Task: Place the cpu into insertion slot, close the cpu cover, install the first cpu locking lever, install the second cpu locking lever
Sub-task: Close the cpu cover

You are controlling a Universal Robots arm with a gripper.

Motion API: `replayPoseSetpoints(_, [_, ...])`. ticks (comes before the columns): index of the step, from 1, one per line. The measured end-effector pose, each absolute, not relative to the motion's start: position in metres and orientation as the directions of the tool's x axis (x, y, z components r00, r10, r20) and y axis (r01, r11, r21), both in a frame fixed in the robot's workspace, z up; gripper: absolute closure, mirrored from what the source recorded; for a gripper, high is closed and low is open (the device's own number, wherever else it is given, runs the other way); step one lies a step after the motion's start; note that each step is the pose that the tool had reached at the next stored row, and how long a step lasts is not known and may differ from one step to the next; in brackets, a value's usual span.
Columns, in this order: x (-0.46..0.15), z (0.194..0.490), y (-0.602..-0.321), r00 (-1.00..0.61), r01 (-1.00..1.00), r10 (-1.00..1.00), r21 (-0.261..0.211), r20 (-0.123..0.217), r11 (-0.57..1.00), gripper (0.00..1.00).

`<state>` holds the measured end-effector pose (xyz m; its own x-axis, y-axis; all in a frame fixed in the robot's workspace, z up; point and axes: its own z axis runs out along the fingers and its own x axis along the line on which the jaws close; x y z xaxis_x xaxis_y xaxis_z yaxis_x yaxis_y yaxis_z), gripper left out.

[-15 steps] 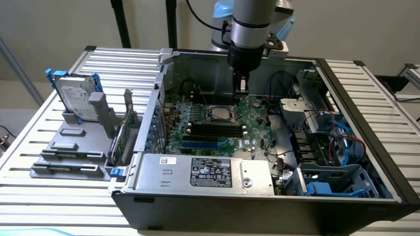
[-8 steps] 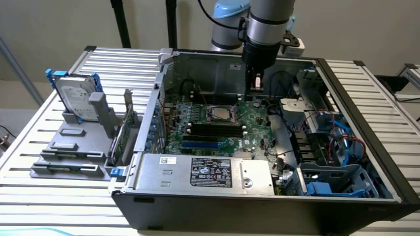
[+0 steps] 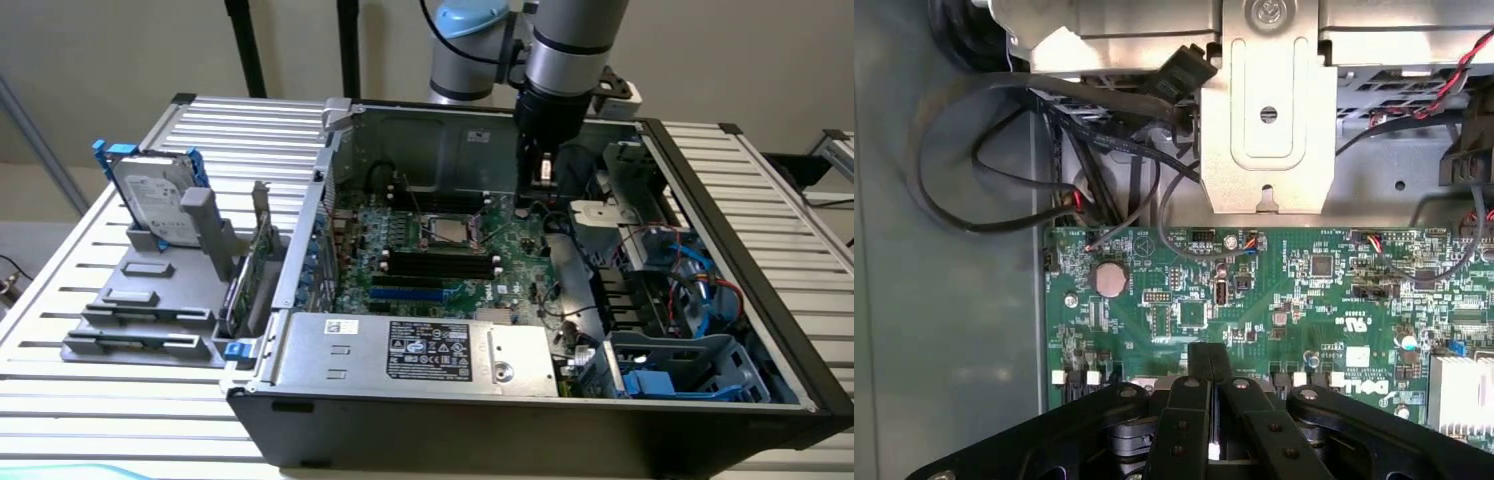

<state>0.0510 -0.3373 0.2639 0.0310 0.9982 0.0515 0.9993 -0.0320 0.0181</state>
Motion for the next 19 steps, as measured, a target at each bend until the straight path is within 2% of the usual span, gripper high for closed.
replayPoseSetpoints(11, [0.051,0.246,-0.334,0.028,0.999,0.998,0.015,0.052,-0.029,0.89])
replayPoseSetpoints(19, [0.042,0.246,-0.334,0.030,0.998,0.998,-0.050,0.050,-0.028,0.89])
